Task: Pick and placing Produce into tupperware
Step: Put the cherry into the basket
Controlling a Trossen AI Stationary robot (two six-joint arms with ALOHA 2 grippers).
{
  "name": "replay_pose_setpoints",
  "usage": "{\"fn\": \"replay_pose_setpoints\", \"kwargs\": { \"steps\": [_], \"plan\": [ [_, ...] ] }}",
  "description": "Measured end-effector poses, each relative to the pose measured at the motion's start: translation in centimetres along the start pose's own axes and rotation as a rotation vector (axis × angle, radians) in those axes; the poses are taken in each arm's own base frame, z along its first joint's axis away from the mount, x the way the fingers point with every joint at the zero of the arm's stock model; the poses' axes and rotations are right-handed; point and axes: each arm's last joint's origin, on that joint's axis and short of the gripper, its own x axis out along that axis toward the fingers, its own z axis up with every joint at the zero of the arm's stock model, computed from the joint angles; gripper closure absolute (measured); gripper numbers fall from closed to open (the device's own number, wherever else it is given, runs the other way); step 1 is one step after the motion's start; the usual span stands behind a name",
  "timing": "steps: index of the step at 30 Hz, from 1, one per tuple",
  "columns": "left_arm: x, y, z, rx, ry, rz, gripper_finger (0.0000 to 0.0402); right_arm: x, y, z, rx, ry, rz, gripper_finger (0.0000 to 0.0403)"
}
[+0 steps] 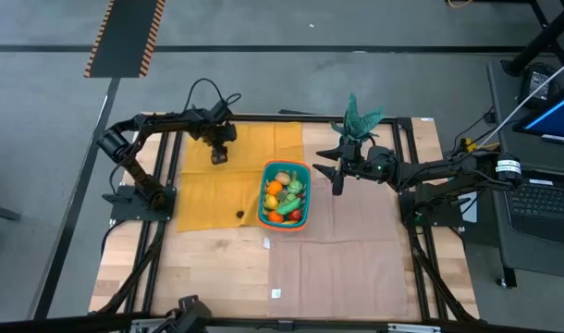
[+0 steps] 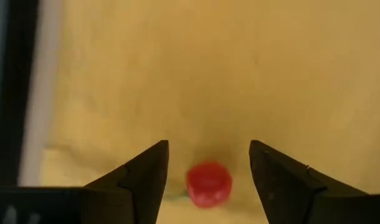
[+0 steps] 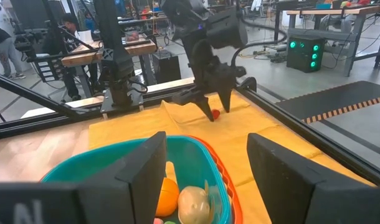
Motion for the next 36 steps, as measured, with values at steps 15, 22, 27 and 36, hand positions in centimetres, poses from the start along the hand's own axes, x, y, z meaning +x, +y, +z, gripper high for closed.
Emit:
{"fn": "replay_pose_setpoints", "kwargs": {
  "steps": [15, 22, 27, 36],
  "plan": [
    [-1.5, 0.4, 1.1, 0.094, 0.03, -0.027, 0.0203, 0.0, 0.0, 0.0, 0.004, 0.0, 0.0, 0.0178],
    [-1.5, 1.0, 0.5, 0.14, 0.045, -0.03, 0.0201, 0.0, 0.0, 0.0, 0.008, 0.0, 0.0, 0.0178],
    [-1.5, 1.6, 0.0, 0.16, 0.053, -0.03, 0.0209, 0.0, 0.0, 0.0, 0.033, 0.0, 0.0, 0.0178],
    [-0.9, 1.1, -0.8, 0.167, 0.065, -0.068, 0.0216, 0.0, 0.0, 0.0, 0.029, 0.001, 0.0, 0.0178]
  ]
}}
